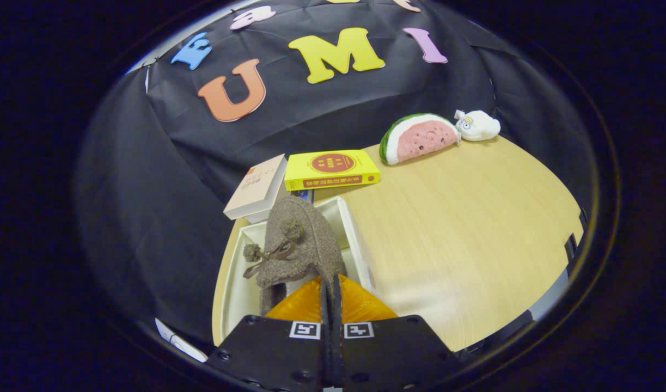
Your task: Open the storage box then place both shoes into the box .Put the left shoe in first, then the right shoe, with the right side of both shoes facing outward in a uniform manner.
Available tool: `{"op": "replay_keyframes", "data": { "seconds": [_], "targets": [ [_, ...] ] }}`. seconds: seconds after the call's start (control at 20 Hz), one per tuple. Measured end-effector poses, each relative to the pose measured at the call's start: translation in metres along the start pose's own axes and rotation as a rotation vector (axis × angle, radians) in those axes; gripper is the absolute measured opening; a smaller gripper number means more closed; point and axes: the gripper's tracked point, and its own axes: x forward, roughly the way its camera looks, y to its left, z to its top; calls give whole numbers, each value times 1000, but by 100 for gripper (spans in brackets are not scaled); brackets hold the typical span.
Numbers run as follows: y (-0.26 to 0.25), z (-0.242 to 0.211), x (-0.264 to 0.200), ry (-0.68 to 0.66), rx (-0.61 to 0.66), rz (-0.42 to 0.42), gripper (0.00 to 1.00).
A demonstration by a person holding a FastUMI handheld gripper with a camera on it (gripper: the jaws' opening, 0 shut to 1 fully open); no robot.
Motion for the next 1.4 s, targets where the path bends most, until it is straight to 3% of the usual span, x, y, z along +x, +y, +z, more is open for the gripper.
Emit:
{"op": "replay_keyframes", "data": {
  "seconds": [0.35, 0.45, 0.5, 0.55, 0.65, 0.8, 0.9, 1.4],
  "targets": [
    [-1, 4, -9, -29, -21, -10, 12],
    [4, 10, -15, -54, -44, 10, 22],
    [5, 12, -18, -61, -53, 20, 33],
    [7, 15, -20, -70, -64, 36, 33],
    [8, 18, -26, -94, -101, 63, 49],
    [3, 29, -37, -158, -162, 82, 84],
    [2, 35, -47, -195, -188, 101, 95],
    [-42, 100, -120, -507, -372, 90, 96]
  ]
}}
